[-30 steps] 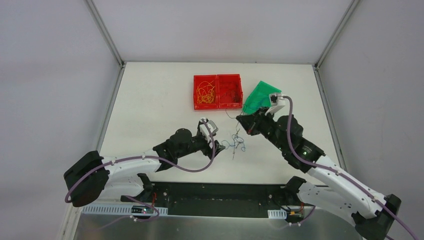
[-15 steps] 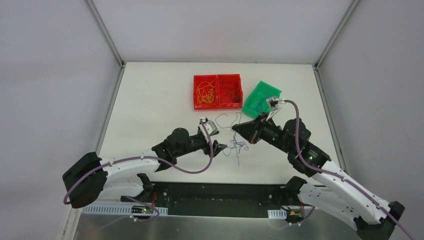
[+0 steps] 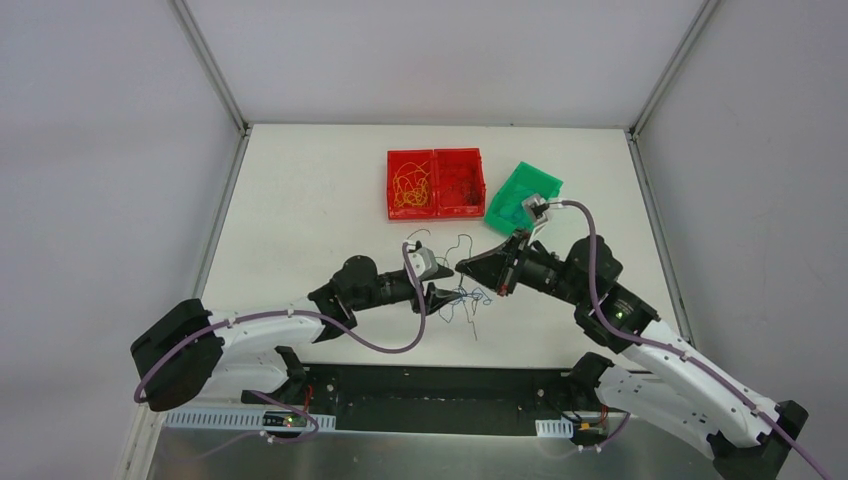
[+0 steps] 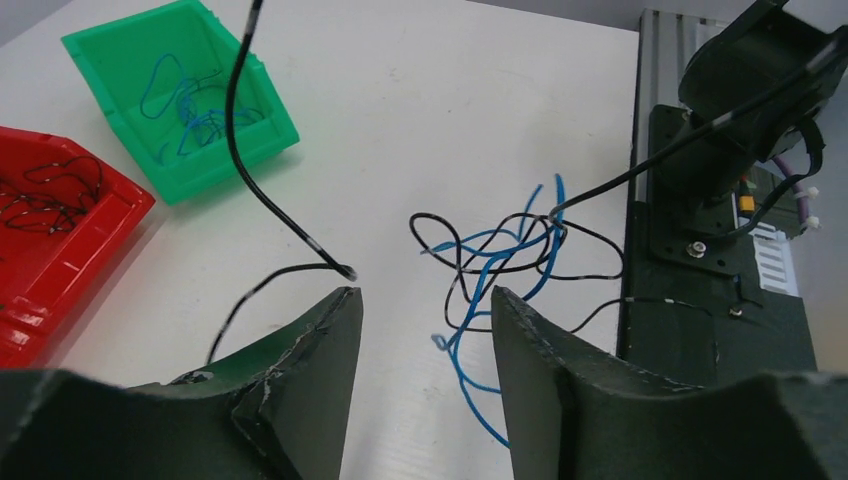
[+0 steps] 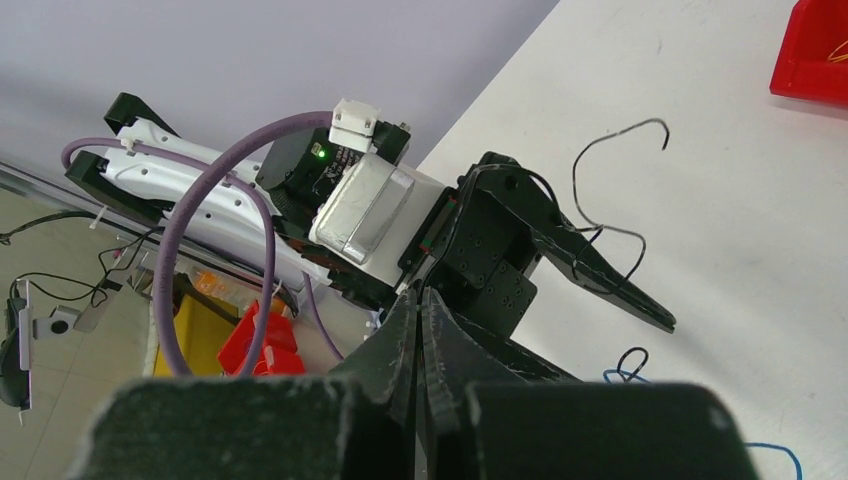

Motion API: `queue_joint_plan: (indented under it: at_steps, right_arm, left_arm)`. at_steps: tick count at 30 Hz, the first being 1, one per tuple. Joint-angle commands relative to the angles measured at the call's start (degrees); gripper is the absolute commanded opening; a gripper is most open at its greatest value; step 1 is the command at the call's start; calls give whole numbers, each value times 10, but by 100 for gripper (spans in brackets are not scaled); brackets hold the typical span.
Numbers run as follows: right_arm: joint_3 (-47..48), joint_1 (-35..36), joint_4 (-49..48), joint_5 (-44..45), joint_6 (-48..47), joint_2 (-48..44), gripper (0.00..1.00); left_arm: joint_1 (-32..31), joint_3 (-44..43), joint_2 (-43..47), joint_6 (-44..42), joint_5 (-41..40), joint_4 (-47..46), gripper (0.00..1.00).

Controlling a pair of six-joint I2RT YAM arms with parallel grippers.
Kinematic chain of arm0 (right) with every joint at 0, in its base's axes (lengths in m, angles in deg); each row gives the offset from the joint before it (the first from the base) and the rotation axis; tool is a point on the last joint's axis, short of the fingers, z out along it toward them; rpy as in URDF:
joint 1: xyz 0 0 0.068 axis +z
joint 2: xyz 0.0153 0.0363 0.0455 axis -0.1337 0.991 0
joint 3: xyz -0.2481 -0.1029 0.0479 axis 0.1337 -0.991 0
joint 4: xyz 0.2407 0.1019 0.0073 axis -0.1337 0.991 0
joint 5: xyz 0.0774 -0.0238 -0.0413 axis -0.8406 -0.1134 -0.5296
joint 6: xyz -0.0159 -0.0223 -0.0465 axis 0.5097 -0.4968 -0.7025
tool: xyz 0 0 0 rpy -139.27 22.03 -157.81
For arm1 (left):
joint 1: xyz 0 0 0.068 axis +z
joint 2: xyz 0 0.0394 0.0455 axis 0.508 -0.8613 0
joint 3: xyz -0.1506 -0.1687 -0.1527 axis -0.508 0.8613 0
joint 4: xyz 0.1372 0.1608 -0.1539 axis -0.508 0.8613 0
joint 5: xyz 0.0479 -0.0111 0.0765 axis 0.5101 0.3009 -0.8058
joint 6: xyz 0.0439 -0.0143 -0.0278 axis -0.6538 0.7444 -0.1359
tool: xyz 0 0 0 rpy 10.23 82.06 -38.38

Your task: Untangle the cables

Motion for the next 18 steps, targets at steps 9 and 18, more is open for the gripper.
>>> queue_joint_plan:
  at_steps: [9,18]
  right_arm:
    - [-22,-3,-54,-9,8,-35,0]
    - [-44,-2,-75,5,8,-78,0]
  left_arm:
    - [-3,-24,-39,6,39,-32,32]
    - [-3,-58,-70,6,4,27,0]
